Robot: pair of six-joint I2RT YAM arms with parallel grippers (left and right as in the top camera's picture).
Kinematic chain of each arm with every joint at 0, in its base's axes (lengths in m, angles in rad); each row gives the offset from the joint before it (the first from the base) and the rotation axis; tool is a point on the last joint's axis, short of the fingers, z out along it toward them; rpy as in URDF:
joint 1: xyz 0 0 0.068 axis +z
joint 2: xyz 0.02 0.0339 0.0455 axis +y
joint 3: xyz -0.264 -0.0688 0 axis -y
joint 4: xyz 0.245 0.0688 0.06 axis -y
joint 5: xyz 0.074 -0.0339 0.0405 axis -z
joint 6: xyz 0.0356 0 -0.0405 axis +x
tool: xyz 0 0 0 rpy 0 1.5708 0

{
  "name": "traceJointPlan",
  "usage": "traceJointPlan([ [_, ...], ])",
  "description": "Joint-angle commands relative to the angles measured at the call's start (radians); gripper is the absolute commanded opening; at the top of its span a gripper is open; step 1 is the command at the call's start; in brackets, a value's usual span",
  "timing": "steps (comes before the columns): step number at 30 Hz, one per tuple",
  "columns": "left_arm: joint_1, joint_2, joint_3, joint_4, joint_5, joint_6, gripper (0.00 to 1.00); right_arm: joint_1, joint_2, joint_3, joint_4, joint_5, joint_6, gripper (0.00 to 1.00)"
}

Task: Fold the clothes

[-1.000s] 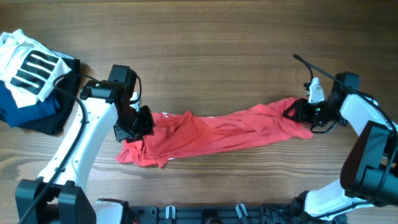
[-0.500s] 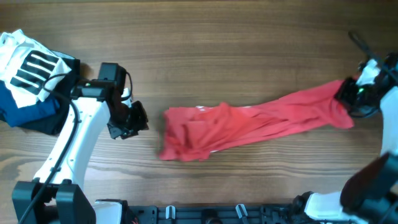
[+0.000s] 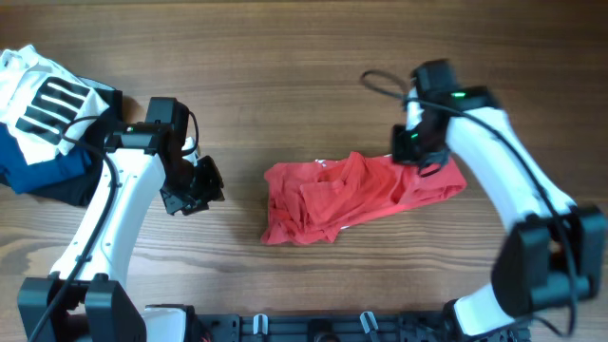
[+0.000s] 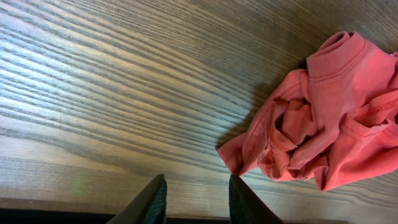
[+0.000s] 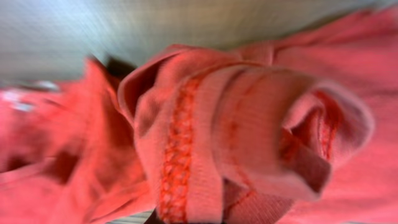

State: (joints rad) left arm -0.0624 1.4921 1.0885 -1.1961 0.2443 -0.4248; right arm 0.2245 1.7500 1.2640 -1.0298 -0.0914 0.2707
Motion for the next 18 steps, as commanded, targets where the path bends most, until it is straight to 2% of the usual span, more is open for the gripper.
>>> traceJointPlan([
  [1,0.006,-0.008,0.011,-0.003,0.008,0.002,0.33,0.067,0.104,-0.013,-0.003,0.031,0.051,0.04],
  [4,0.006,-0.008,0.011,-0.001,0.008,0.002,0.33,0.103,0.122,-0.013,0.001,-0.003,0.043,0.06],
  [6,0.006,-0.008,0.011,-0.001,0.008,0.002,0.33,0.107,0.122,-0.013,0.0,-0.025,0.043,0.13],
  [10,0.006,-0.008,0.011,-0.001,0.008,0.002,0.33,0.107,0.091,-0.003,-0.004,-0.191,-0.078,0.11],
  [13,0.006,-0.008,0.011,-0.002,0.016,0.021,0.33,0.107,0.005,0.034,-0.005,-0.197,-0.088,0.16],
  [14,0.006,-0.008,0.011,-0.002,0.027,0.026,0.33,0.107,-0.026,0.045,-0.005,-0.195,-0.088,0.39],
  [15,0.005,-0.008,0.011,-0.002,0.063,0.028,0.34,0.107,-0.087,0.053,-0.003,-0.195,-0.088,0.78],
  [18,-0.016,-0.008,0.011,-0.001,0.105,0.047,0.39,0.107,-0.151,0.053,-0.008,-0.194,-0.101,0.81],
])
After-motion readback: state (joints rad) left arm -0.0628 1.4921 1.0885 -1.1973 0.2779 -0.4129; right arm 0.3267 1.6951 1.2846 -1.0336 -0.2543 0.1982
